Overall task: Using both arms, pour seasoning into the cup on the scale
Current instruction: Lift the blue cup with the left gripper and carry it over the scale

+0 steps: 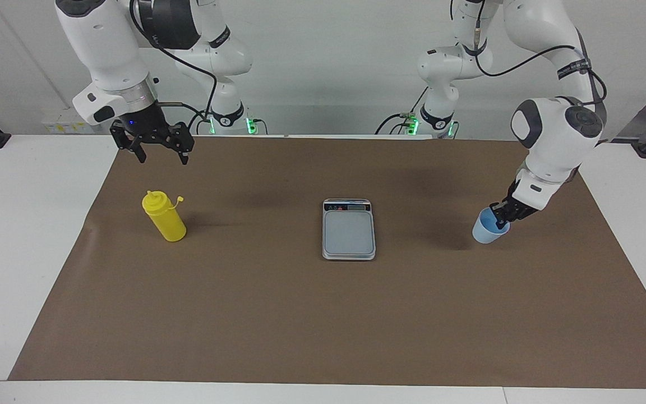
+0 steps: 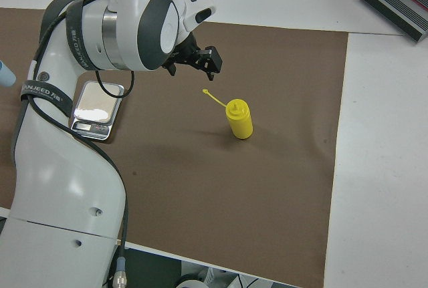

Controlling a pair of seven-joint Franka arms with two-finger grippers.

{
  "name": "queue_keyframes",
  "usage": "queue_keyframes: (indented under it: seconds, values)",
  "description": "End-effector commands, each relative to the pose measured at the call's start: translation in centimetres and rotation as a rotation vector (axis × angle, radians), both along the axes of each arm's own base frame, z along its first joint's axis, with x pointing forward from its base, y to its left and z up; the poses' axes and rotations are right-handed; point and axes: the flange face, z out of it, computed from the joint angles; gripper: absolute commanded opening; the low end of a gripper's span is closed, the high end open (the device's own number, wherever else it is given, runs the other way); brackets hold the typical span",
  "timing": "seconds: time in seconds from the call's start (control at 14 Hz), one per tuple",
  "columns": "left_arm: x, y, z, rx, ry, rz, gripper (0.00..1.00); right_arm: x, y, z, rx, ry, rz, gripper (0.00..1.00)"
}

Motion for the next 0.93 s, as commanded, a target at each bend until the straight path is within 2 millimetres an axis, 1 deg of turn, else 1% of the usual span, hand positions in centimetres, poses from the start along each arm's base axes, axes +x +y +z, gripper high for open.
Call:
queue_keyframes:
  seconds: [0.0, 0.14, 0.21, 0.36, 0.43, 0.5, 0.57, 0.64, 0.79, 0.86]
  values:
    - [1.1, -5.8, 3.0, -0.011, 0.025, 0.026, 0.0, -0.6, -0.3, 0.0, 0.02, -0.005, 0.008, 1.0]
    - [0.5, -10.9, 3.4, -0.02, 0.017, 0.046, 0.0, -0.6, -0.3, 0.0, 0.02, -0.005, 0.008, 1.0]
    - [-0.1, -13.7, 3.4, -0.025, 0.011, 0.04, 0.0, -0.6, -0.3, 0.0, 0.02, -0.005, 0.008, 1.0]
    - [-1.4, -18.2, 3.6, -0.035, -0.007, 0.031, 0.0, -0.6, -0.3, 0.0, 0.02, -0.005, 0.008, 1.0]
    - [-2.0, -20.0, 3.8, -0.041, -0.014, 0.035, 0.0, -0.6, -0.3, 0.0, 0.02, -0.005, 0.008, 1.0]
    - [-2.4, -21.3, 3.8, -0.047, -0.022, 0.035, 0.0, -0.6, -0.3, 0.0, 0.02, -0.005, 0.008, 1.0]
    - [-2.6, -22.5, 3.2, -0.049, -0.02, 0.029, 0.0, -0.6, -0.3, 0.0, 0.02, -0.005, 0.008, 1.0]
    - [-3.2, -24.3, 3.1, -0.06, -0.035, 0.03, 0.0, -0.6, -0.3, 0.0, 0.02, -0.005, 0.008, 1.0]
    - [-3.5, -26.6, 1.6, -0.063, -0.033, 0.042, 0.0, -0.6, -0.3, 0.0, 0.02, -0.005, 0.008, 1.0]
    - [-4.0, -29.0, 0.2, -0.056, -0.016, 0.035, 0.0, -0.6, -0.3, 0.0, 0.02, -0.005, 0.008, 1.0]
